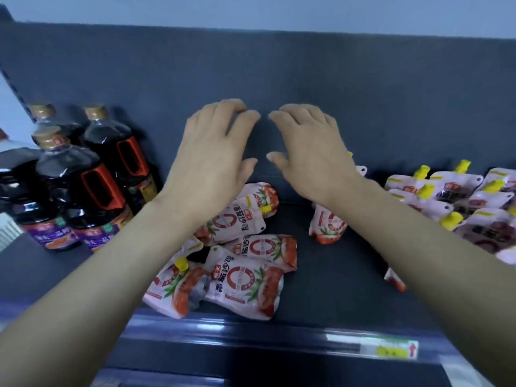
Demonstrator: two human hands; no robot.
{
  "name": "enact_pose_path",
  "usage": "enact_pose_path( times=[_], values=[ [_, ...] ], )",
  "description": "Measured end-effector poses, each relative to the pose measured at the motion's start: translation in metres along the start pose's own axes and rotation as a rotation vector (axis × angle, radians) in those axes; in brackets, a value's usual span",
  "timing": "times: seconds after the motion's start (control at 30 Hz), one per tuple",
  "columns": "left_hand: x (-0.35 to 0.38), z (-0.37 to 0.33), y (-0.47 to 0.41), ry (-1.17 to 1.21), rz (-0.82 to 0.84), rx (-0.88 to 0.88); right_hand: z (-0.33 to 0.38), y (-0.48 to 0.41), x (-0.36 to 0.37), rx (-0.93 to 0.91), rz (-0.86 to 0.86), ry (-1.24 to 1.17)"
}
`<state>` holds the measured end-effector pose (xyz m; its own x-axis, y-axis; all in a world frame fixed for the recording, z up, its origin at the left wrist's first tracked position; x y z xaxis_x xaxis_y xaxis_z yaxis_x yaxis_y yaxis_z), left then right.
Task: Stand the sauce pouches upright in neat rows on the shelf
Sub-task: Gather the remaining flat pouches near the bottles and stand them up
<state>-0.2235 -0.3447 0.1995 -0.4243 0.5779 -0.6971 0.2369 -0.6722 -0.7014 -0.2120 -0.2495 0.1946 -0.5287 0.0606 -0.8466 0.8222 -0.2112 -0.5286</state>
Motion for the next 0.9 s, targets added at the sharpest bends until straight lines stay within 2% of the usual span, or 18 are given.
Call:
enact_pose_path(
  times=[0.1, 0.23, 0.4, 0.53, 0.67, 0.9],
  values=[
    [0.023, 0.008, 0.034, 0.042, 0.087, -0.034, 0.011, 0.012, 0.052, -0.019, 0.192, -0.024],
    [0.067, 0.018, 0.084, 0.088, 0.283, -0.089, 0.011, 0.036, 0.123, 0.006, 0.479, 0.005],
    [0.108, 0.036, 0.138, 0.108, 0.508, -0.177, 0.009, 0.062, 0.176, 0.038, 0.723, 0.033],
    [0.124, 0.036, 0.159, 0.103, 0.612, -0.201, 0.002, 0.070, 0.201, 0.067, 0.815, 0.017],
    [0.146, 0.031, 0.173, 0.060, 0.794, -0.258, -0.008, 0.075, 0.224, 0.084, 0.903, -0.003],
    [0.171, 0.032, 0.190, -0.046, 1.090, -0.398, -0.019, 0.076, 0.239, 0.163, 0.951, -0.177]
  ],
)
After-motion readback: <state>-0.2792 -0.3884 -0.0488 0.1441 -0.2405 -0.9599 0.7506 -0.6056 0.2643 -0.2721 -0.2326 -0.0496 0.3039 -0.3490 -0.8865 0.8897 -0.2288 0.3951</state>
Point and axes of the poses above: each hand's wrist, its own y-axis away from the middle knuckle, its own x-axis out of the palm, z = x × y, the point moved 10 cm from there along -y, towards the middle knuckle, and after that the axes turned 10 degrees about x, right-handed, at the moved point
